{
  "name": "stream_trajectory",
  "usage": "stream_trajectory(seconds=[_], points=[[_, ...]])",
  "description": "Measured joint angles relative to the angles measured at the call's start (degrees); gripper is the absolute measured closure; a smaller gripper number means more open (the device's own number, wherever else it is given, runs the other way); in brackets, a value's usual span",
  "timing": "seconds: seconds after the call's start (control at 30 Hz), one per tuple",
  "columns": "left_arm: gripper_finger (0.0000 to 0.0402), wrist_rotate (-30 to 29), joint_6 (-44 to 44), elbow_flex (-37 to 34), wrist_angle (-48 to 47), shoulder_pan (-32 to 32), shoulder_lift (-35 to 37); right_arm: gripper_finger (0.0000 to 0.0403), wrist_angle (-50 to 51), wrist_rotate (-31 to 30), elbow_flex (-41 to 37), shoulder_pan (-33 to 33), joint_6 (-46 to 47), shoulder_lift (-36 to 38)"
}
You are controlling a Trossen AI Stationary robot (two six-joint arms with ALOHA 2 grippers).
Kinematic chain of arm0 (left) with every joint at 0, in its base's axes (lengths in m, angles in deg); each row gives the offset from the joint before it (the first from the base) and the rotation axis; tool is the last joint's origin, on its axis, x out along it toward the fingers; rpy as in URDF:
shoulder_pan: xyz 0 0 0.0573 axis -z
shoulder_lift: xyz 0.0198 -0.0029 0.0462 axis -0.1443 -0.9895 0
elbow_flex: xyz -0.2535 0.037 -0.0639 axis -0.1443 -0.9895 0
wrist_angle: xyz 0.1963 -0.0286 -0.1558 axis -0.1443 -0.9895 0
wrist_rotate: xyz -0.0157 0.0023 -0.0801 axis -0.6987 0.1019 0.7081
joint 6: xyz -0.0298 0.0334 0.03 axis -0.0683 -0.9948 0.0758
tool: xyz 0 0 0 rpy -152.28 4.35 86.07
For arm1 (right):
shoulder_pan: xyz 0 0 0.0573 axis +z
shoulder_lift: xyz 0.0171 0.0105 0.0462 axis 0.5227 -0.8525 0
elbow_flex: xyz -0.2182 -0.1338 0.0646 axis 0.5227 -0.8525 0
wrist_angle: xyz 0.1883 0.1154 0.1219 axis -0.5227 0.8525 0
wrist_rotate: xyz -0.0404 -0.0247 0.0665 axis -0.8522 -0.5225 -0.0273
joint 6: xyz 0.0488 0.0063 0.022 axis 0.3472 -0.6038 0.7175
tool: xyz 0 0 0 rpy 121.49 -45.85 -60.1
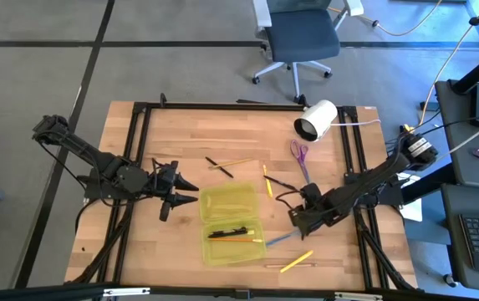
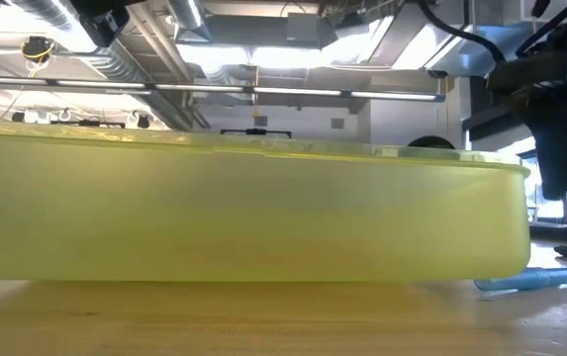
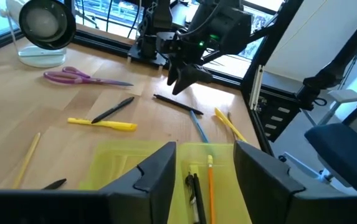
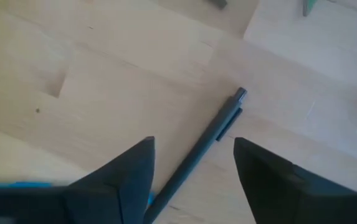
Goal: Pick & place school supplies into a supply box
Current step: Put the black pen into the yellow supplies box
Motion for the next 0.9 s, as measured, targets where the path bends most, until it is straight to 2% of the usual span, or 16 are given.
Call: stream_trajectory(seconds=[0.2, 0.9], points=[[0.0247, 0.0, 0.0, 0.0, 0.0, 0.0, 0.0, 0.0197, 0.0, 0.5, 0.0, 0.0, 3.6, -1.8], [0.0247, 0.0, -0.1, 0.0, 0.0, 0.0, 0.0, 0.0199, -2.7, 2.9, 0.1, -1.6, 7.1, -11.0]])
